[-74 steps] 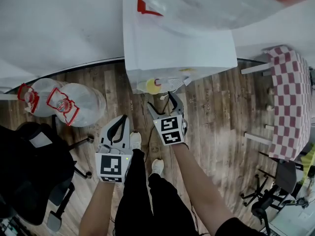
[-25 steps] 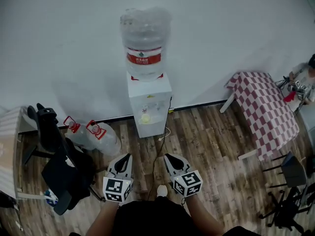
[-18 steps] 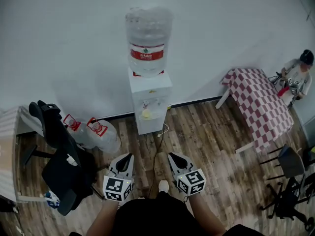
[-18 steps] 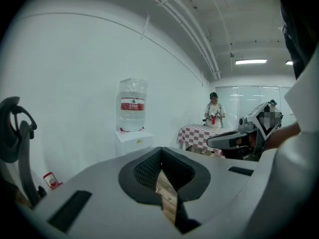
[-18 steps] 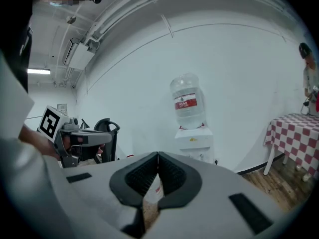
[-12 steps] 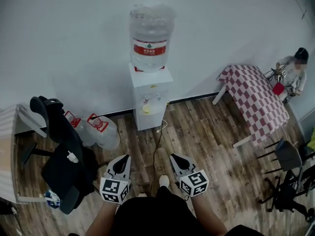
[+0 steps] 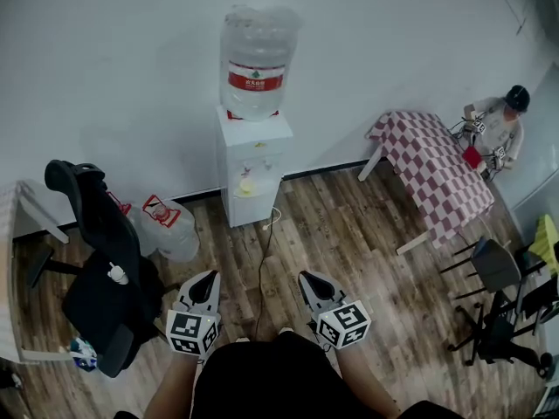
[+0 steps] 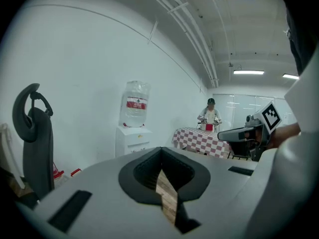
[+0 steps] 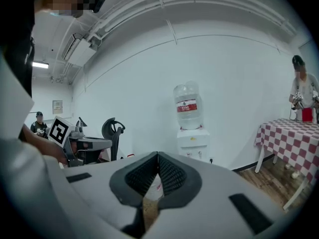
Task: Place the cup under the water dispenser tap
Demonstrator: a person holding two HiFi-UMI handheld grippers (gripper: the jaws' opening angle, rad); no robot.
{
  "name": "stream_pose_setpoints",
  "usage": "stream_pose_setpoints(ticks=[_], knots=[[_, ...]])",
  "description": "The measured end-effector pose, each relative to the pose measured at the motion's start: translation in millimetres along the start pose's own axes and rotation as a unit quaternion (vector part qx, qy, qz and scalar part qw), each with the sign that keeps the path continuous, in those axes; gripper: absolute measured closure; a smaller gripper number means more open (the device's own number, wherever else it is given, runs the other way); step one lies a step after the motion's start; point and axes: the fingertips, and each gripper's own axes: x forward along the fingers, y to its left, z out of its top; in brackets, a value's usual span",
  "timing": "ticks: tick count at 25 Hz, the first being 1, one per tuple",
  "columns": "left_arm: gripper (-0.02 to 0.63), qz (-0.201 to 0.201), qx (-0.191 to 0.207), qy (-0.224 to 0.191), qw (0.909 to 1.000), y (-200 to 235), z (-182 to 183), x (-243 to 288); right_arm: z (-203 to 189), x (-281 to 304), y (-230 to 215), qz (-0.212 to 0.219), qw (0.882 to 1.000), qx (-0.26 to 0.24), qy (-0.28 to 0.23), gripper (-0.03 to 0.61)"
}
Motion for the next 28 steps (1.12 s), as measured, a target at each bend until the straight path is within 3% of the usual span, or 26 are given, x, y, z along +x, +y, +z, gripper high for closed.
stream_pose_setpoints(ticks=[11,16,20,28], knots=[[0.600,0.035,-0.004,0.004,0.9994,-35,0,6,7,-12,-22,0.039,0.999,-0.017,0.001,0.557],[0.600,0.037,-0.005,0.003,0.9993,-61,4,22,2,-23,-43,0.039,0.999,-0.014,0.004,0.557],[0.600,0.032,0.022,0.017,0.9991,-83,-1,30,-1,-30,-56,0.038,0.999,-0.008,0.002,0.557],[0.600,0.046,0.017,0.024,0.9985,-103,-2,36,-2,-50,-81,0.037,0.999,-0.004,-0.002,0.557]])
